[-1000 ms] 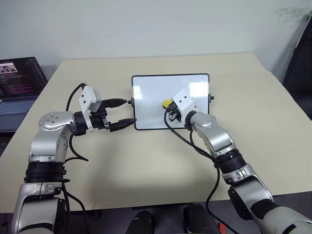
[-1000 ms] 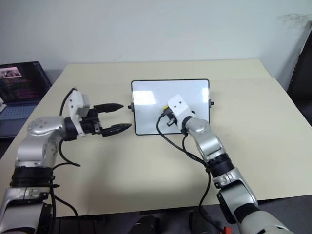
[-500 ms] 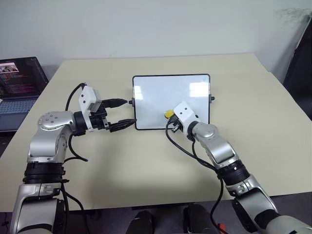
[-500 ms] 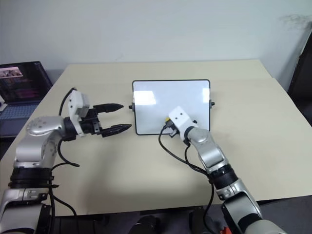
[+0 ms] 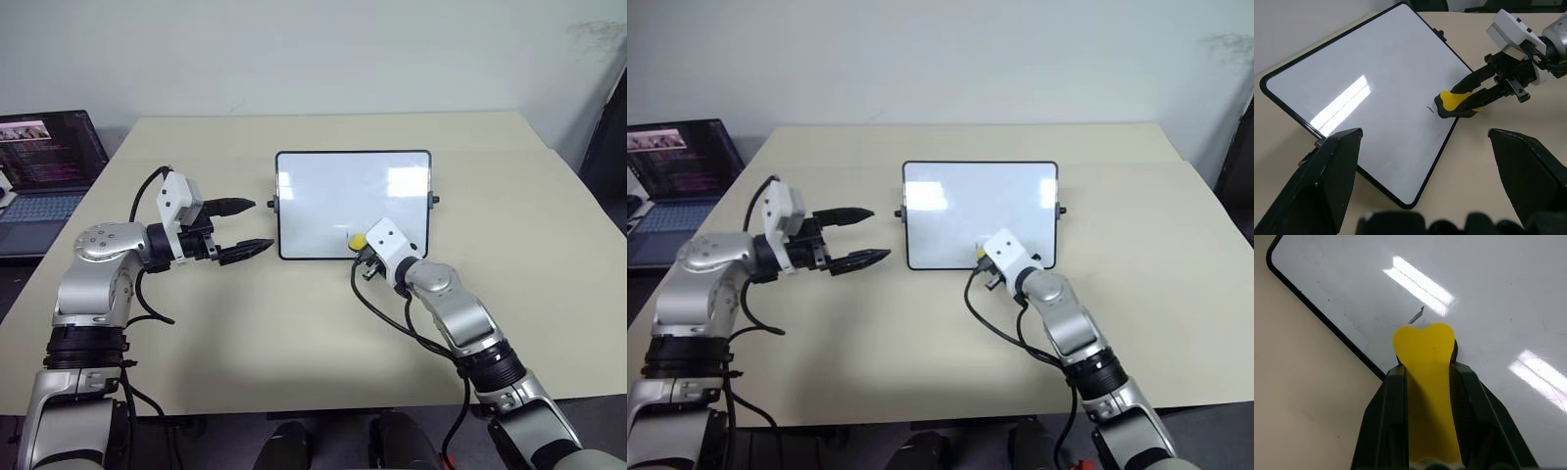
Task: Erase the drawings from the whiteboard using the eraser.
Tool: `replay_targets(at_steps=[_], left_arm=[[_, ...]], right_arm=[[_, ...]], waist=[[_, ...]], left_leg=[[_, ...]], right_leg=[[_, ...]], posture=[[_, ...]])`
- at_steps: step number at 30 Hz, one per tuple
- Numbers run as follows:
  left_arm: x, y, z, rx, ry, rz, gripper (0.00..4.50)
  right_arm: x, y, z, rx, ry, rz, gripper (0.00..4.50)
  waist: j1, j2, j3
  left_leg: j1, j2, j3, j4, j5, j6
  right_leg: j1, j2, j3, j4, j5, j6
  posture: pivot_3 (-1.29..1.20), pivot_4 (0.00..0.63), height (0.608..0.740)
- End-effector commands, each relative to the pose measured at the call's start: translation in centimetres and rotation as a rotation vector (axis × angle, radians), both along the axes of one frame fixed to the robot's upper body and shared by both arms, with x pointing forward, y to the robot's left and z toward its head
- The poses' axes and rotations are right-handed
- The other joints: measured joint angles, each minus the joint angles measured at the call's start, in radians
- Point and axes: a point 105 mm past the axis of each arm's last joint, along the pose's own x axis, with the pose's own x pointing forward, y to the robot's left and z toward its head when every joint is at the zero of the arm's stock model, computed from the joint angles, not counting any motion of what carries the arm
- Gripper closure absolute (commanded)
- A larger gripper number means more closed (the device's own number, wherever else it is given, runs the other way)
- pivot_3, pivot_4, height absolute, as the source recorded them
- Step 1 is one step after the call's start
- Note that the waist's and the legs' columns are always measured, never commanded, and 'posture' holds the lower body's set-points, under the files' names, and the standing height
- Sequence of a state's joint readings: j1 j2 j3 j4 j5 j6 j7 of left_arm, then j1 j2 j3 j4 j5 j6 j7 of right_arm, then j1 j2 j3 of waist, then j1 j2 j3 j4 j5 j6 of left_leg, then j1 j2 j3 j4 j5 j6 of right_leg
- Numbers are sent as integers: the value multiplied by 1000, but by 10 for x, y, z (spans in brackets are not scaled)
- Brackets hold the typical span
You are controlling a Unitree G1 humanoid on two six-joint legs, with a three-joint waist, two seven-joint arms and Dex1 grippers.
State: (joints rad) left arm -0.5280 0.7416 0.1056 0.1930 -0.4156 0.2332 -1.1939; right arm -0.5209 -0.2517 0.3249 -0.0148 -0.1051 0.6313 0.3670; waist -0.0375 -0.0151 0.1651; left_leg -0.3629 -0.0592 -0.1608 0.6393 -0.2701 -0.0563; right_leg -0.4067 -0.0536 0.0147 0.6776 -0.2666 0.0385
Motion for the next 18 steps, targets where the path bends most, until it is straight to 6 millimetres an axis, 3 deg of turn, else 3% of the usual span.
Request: replay_targets(at_steps=[1,5,18], left_arm=[[-2,3,16,6,-57,-4,0],[-1,3,16,8,-60,-7,0],[-1,7,18,12,-66,2,0]], right_arm=[[3,-8,-9,2,40,-57,3541],[7,11,7,39,0,-24,3541],[16,54,29,91,-69,57,3541]], waist=[[0,0,0],[-4,0,0],[-27,0,0]], left_leg=[[0,0,0,0,0,0],[0,1,0,0,0,0],[1,2,0,0,0,0]], right_leg=[[0,0,0,0,0,0],[0,0,1,0,0,0],[-1,0,2,1,0,0]], posture=[[0,150,740],[0,150,740],[0,150,740]])
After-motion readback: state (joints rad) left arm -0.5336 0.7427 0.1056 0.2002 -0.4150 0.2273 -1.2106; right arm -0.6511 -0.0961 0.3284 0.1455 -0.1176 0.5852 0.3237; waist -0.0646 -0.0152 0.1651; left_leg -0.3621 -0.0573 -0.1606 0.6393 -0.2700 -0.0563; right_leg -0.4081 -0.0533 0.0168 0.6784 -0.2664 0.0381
